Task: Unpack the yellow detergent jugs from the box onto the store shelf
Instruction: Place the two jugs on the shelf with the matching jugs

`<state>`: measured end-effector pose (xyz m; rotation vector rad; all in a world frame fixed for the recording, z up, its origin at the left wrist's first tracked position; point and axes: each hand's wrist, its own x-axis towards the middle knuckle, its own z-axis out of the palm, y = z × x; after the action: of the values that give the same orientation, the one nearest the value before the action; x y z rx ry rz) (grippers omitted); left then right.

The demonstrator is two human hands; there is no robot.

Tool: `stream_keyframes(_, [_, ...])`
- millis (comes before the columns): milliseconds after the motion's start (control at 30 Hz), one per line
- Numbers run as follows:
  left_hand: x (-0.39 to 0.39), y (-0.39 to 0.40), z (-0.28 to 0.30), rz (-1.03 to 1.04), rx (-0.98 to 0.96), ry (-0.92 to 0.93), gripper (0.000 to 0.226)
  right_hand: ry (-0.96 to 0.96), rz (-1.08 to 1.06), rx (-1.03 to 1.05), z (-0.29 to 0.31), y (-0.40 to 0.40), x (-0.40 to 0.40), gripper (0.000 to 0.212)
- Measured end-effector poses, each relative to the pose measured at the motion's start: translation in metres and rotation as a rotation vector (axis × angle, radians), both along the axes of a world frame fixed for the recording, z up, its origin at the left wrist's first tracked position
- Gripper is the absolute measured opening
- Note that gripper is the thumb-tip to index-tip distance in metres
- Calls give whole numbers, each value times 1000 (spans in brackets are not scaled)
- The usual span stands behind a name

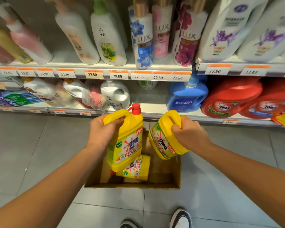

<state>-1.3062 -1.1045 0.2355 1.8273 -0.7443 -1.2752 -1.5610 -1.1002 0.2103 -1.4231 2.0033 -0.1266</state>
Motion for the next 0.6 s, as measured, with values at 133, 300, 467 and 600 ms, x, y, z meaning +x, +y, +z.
stream_keyframes(133, [-27, -2, 43, -54, -42, -43, 7, 60, 51, -28, 50, -2, -22, 35])
stream_keyframes(300, [-55, -8, 97, -133, -97, -103, 9, 114, 54, -100, 114, -5, -46, 37])
stream_keyframes(467, [-82, -13, 148, -212, -136, -138, 14, 143, 9, -178, 181, 4, -71, 47])
stream_keyframes(600, [-100, -14, 186, -277, -144, -142, 10, 172, 15, -190, 232, 12, -96, 45])
